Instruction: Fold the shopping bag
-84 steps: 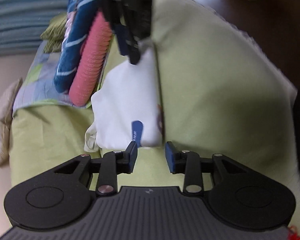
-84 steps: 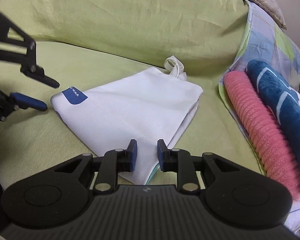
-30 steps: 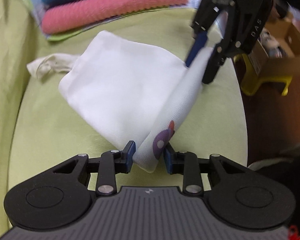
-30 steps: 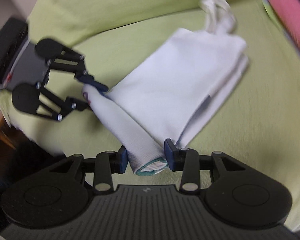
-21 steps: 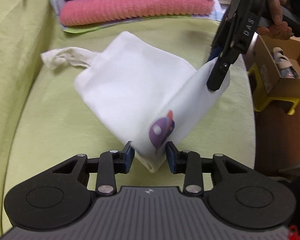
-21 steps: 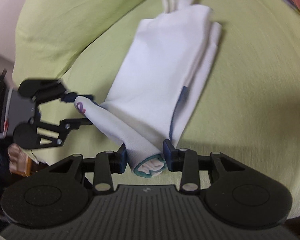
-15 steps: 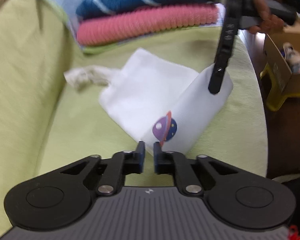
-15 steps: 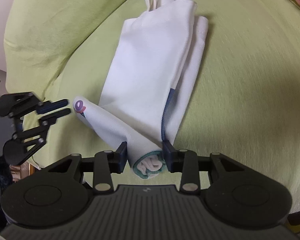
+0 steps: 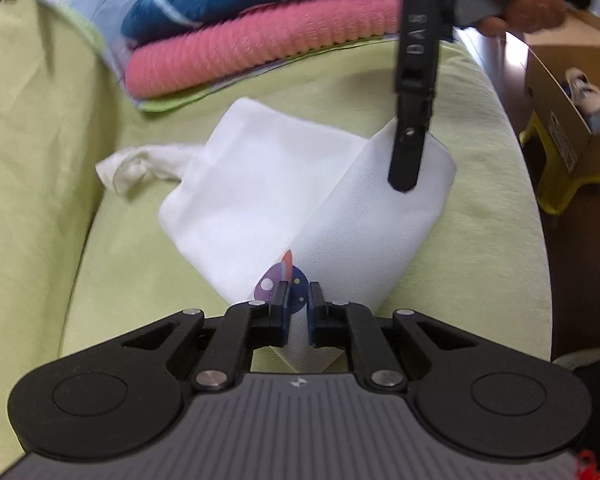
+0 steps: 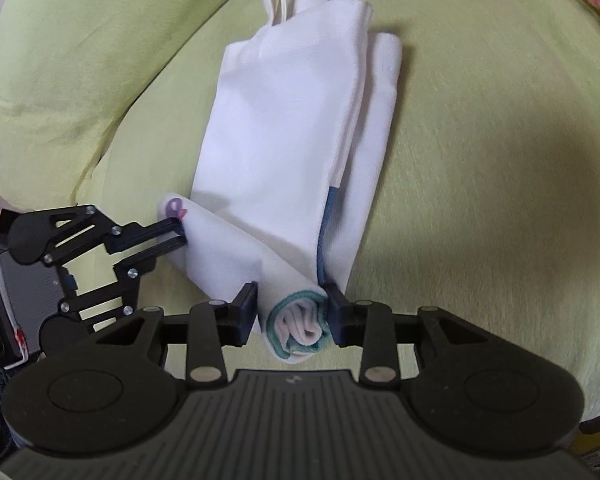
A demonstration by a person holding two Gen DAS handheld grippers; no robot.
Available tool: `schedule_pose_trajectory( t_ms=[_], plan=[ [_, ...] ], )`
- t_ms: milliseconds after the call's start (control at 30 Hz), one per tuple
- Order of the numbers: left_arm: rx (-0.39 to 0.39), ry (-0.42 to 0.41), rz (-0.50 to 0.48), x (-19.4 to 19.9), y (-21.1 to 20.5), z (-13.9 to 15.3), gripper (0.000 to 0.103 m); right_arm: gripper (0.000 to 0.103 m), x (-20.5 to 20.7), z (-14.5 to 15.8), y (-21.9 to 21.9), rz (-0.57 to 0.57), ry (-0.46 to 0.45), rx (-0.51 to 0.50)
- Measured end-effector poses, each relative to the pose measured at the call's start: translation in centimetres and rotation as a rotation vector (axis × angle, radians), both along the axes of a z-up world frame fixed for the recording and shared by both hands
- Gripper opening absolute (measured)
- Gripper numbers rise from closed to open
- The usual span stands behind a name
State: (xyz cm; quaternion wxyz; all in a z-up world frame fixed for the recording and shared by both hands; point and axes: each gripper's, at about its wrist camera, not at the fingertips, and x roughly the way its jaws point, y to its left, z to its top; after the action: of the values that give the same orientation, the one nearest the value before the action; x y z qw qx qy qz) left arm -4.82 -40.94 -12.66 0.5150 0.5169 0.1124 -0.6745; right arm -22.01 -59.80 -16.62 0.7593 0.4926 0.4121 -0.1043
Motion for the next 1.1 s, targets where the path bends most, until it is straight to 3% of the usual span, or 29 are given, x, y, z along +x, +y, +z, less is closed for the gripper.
schedule_pose_trajectory(
  t_ms=[200, 267, 300, 367, 500, 600, 700, 800, 1100],
  plan=[
    [0.001, 0.039, 0.059, 0.0, -0.5, -0.4, 0.000, 0.037, -1.8, 1.1, 3.4, -0.122, -0.080, -0.232],
    [-0.006, 0.038, 0.068, -0.2, -0.4, -0.5, 0.000, 0.053, -2.5, 1.7, 5.6, -0.205, -0.068, -0.378],
    [-0.007, 0.039, 0.072, -0.3, -0.3, -0.5, 0.000, 0.067, -2.7, 2.0, 6.8, -0.246, -0.034, -0.475],
    [-0.007, 0.044, 0.080, -0.4, -0.3, -0.5, 0.000, 0.064, -3.2, 2.6, 9.1, -0.293, -0.026, -0.624],
    [-0.009, 0.057, 0.087, -0.3, -0.4, -0.5, 0.000, 0.028, -4.1, 3.4, 12.1, -0.349, -0.062, -0.805],
    [-0.014, 0.065, 0.097, -0.2, -0.4, -0.5, 0.000, 0.019, -2.1, 2.6, 13.1, -0.279, 0.010, -0.927],
    [-0.023, 0.084, 0.118, -0.1, -0.5, -0.6, 0.000, 0.019, -1.0, 1.3, 11.9, -0.292, 0.046, -0.883],
    [-0.030, 0.105, 0.143, 0.0, -0.6, -0.5, 0.000, 0.019, -0.7, 0.3, 11.0, -0.307, 0.026, -0.868],
    [-0.050, 0.097, 0.160, -0.4, -0.2, -0.6, 0.000, 0.020, -1.1, 0.2, 11.1, -0.314, 0.014, -0.863]
  ],
)
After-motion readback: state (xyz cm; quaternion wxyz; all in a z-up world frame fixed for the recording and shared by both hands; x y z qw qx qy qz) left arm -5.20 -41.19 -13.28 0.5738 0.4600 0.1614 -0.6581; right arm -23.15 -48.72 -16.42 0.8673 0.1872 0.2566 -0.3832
